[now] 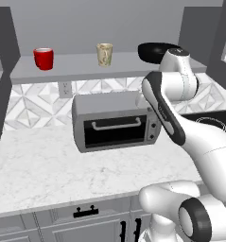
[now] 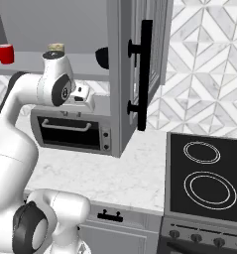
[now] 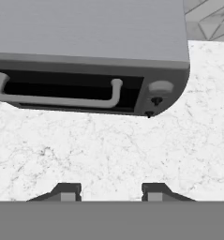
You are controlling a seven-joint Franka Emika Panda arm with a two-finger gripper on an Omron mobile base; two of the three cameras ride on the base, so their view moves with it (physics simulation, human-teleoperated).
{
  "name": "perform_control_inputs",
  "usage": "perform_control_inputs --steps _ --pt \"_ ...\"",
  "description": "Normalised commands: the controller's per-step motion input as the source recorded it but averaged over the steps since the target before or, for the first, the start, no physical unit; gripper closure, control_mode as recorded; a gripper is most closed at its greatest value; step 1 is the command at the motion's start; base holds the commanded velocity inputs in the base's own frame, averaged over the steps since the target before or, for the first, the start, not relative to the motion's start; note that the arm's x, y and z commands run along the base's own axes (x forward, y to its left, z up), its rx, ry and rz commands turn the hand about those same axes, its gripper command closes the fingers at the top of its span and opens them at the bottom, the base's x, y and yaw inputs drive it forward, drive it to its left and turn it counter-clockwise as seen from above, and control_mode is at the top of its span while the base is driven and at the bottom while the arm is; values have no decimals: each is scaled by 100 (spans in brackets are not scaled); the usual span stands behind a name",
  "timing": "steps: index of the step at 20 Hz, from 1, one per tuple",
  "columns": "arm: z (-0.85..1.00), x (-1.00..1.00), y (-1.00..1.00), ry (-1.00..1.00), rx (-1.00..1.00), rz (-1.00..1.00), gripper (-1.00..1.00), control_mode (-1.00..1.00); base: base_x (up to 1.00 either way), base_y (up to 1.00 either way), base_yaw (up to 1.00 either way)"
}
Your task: Gather all objects into one cabinet and sort the glasses and bowls to opposite sides.
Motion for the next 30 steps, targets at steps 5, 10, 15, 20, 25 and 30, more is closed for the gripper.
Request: perform_control_inputs --steps 5,10,15,20,25,30 --pt "0 0 0 0 0 0 -100 100 0 0 0" --pt "0 0 0 0 0 0 -100 100 -71 0 0" --pt "0 0 0 0 0 0 -100 100 -100 0 0" --pt "0 0 0 0 0 0 -100 100 -77 3 3" --pt "0 0 0 0 0 0 -100 100 -12 43 19" --pt "0 0 0 0 0 0 -100 100 -17 58 56"
